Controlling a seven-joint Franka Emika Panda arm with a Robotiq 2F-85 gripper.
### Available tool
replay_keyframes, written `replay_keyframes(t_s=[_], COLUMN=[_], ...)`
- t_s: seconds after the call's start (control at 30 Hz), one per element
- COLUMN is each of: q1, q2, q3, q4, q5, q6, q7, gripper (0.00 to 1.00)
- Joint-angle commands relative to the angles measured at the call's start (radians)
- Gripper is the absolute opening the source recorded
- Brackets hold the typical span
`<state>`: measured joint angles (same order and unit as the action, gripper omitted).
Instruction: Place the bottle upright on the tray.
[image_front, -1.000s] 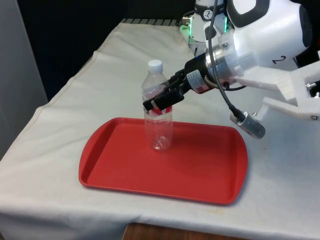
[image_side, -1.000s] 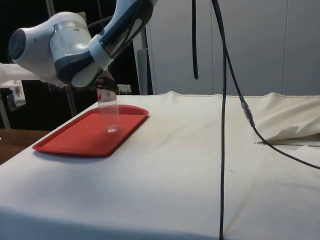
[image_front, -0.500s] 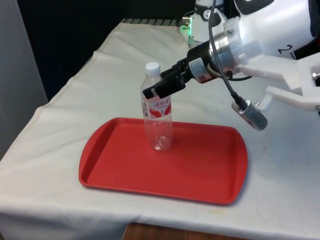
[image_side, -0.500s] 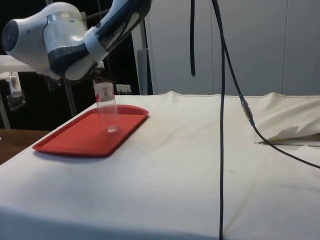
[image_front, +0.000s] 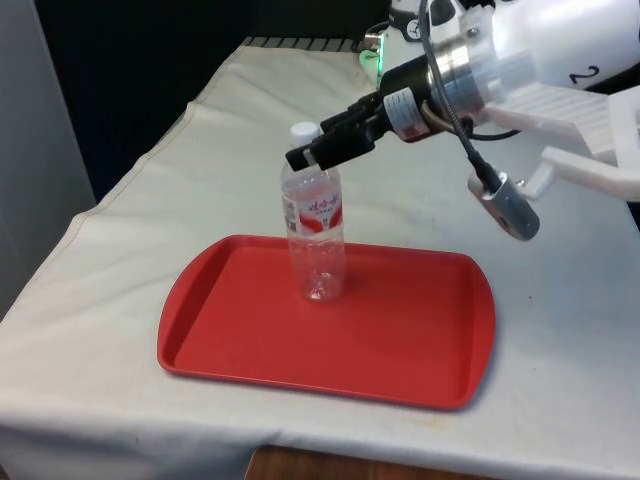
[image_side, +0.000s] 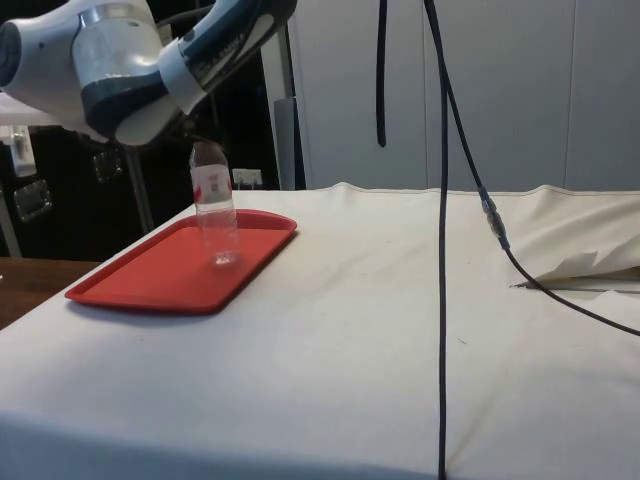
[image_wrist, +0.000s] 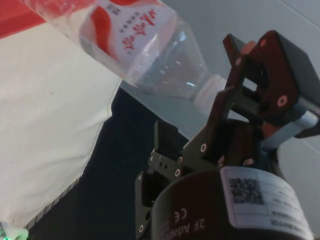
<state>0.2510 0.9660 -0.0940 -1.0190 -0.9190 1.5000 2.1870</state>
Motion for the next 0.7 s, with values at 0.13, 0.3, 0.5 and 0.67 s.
replay_keyframes(t_s=[0.13,0.3,0.5,0.67], q1=[0.003,0.005,0.008,0.007], q2=[-0.007,-0.008,-0.014,-0.016], q3=[0.005,0.009,0.010,0.009], q4=[0.014,0.032,0.042,0.051], q5=[-0.012,-0.025,-0.032,-0.034], q6=[-0.024,-0.053,-0.071,-0.080], q7=[-0.009,-0.019,-0.027,-0.030], gripper=[1.00,1.00,1.00,1.00])
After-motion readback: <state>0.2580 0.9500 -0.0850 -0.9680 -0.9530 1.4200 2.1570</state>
